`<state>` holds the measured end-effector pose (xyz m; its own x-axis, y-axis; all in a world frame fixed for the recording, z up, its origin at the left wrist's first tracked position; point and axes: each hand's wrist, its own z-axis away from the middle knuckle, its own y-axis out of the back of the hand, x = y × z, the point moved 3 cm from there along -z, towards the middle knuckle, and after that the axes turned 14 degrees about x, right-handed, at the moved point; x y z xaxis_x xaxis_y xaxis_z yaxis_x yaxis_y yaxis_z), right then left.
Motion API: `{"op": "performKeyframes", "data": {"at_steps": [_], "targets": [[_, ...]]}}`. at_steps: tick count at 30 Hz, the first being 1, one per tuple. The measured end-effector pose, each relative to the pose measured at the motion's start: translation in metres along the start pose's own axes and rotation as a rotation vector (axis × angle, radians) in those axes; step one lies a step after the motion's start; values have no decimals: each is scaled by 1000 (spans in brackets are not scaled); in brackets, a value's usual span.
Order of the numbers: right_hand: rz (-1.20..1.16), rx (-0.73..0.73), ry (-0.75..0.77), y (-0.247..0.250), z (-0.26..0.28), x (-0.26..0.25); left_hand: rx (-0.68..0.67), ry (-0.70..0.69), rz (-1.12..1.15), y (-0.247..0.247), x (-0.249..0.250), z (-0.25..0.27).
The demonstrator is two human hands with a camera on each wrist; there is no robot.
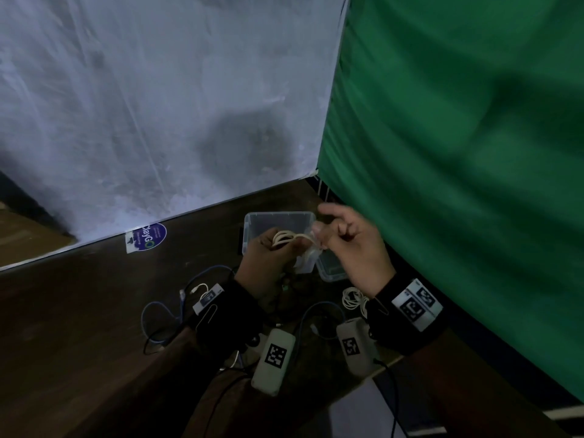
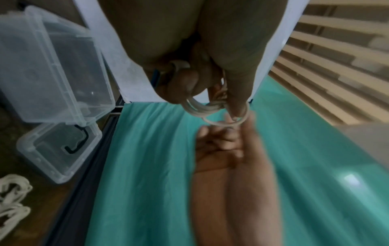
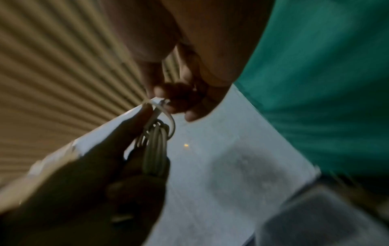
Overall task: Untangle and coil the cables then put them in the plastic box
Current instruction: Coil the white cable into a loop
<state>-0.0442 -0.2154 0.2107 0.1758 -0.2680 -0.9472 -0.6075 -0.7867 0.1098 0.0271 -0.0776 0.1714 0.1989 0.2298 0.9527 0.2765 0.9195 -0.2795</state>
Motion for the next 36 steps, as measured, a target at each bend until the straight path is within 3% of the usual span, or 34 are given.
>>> {"op": "performKeyframes", "data": {"at_steps": [2,4,9,13,18,21,25,28,32,36], "targets": [[-29,-98,-156,-2,3,7,-7,9,-4,0,-3,-2],[-4,-121,-149,-1,4,7,-26,40,-12,-1,-4,-1],[44,118,-22,14,-15,-5,-164,351,230,-6,-12,6],[62,160,46,19,-24,-14,-194,214,7,-14,-15,12],[104,171,77,26,-25,-14,-237,175,-150,-13,-15,17],[66,237,63,30,-26,-10,-274,139,-168,-10,-14,18],[-73,338,-18,43,-31,-4,-243,180,-21,-7,-11,11],[-197,266,-92,50,-29,3,-198,171,119,-4,-4,4],[-90,56,-154,37,-11,26,-182,183,264,-6,2,-5],[-53,14,-254,13,4,46,-165,177,164,-12,-7,-10]]}}
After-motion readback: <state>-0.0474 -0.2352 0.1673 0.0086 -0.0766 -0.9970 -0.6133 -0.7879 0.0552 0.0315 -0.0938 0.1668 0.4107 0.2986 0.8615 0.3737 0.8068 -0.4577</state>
